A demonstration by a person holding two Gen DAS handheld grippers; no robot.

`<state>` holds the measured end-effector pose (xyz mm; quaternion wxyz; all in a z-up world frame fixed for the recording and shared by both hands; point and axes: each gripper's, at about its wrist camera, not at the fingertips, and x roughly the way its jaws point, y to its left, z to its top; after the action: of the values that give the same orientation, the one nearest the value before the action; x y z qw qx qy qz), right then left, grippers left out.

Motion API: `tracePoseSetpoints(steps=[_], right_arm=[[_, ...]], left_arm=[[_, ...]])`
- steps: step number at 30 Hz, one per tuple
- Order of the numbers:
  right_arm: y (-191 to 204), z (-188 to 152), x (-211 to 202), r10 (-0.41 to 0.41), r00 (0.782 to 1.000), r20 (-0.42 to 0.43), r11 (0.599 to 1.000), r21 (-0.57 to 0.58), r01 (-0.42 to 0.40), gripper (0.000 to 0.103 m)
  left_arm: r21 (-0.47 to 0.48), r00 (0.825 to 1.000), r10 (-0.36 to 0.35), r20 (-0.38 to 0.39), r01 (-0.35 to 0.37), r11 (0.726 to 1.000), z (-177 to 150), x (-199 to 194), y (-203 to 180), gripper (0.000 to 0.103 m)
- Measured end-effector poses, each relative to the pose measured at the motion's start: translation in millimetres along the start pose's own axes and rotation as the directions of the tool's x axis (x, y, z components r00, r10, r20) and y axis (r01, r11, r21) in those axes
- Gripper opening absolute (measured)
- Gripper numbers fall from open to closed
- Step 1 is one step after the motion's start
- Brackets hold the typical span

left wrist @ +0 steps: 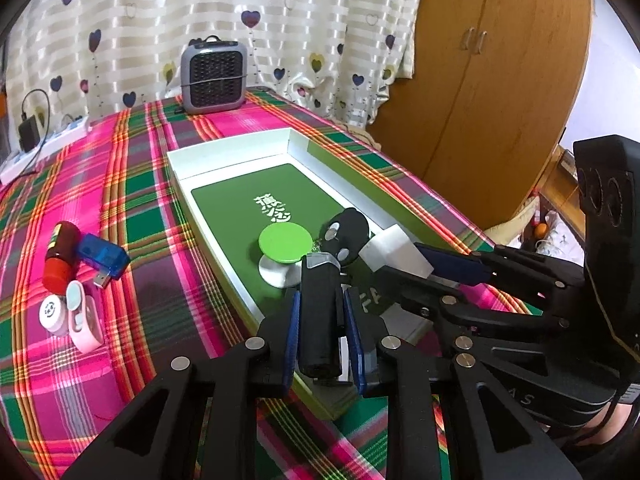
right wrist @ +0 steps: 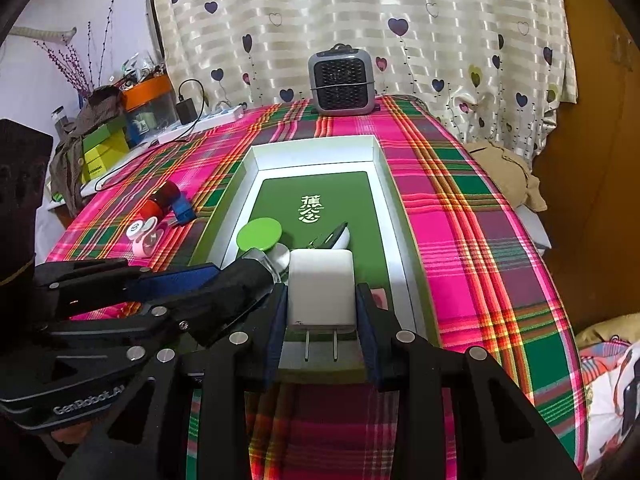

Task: Organize rigid objects
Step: 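Lower the white charger into the box and open the right gripper while the left gripper lowers the black item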

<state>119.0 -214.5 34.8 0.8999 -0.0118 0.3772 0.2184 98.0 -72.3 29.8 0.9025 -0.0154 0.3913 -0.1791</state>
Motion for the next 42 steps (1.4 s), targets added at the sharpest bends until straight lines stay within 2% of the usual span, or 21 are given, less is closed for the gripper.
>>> tracePoseSetpoints(steps=[13, 29, 42], right_arm=[[-5.7, 7.4, 7.3, -0.015, 1.0, -0.002, 1.0, -0.002, 0.015, 0.035], [0.7, 6.9, 1.5, -0.033, 0.999, 0.006, 0.999, -0.02, 0.033, 0.035], [8.5, 8.7, -12.7, -0.033, 0.998, 0.048, 0.999, -0.039, 0.034, 0.036]], left_arm=[[0.004, 1.0, 0.024, 0.013, -0.024, 1.0, 7.2, 10.3, 2.6, 0.021], [-0.012, 0.998, -0.007, 0.055, 0.007, 1.0, 7.6, -1.4, 4.7, 0.021], [-0.016, 0.997, -0.01, 0.081, 0.011, 1.0, 2.9, -16.6, 6.4, 0.021]])
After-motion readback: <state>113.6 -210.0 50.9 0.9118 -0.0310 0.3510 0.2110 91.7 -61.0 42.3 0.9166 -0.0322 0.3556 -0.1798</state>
